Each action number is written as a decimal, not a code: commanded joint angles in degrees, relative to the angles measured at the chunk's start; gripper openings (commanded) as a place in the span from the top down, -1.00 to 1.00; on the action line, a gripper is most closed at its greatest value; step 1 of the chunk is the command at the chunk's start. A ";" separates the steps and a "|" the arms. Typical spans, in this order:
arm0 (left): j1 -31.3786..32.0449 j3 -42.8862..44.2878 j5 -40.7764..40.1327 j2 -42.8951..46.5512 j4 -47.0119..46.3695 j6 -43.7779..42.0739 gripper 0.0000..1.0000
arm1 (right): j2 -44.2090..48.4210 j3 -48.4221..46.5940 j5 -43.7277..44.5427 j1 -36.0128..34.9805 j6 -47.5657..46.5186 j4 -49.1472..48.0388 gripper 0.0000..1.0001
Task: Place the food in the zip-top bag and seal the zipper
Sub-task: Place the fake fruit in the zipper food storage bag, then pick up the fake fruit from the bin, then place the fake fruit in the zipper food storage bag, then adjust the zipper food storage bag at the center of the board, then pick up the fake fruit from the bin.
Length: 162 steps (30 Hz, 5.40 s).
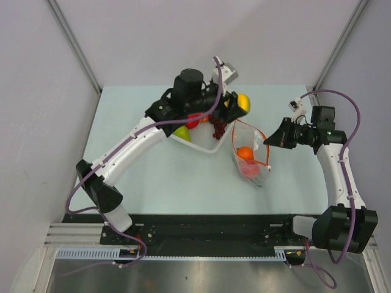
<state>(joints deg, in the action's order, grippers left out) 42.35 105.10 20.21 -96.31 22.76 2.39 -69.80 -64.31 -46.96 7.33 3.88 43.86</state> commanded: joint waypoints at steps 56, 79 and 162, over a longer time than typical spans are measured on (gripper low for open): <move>-15.19 -10.01 -20.03 -24.18 10.46 -10.92 -0.89 | -0.95 -2.66 -2.61 -3.11 5.96 -5.18 1.00; -0.96 -4.30 2.38 0.78 0.26 3.67 -0.31 | -0.25 -3.54 -0.68 -2.85 3.24 -2.20 1.00; -15.28 -2.71 -3.59 -10.46 -0.79 -21.37 -0.99 | -3.41 -7.23 2.22 -6.45 -8.45 1.32 1.00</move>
<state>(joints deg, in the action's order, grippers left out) 27.03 100.49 23.86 -98.80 21.28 -14.52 -75.68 -71.57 -45.34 0.93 -4.12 46.17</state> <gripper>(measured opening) 0.995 0.009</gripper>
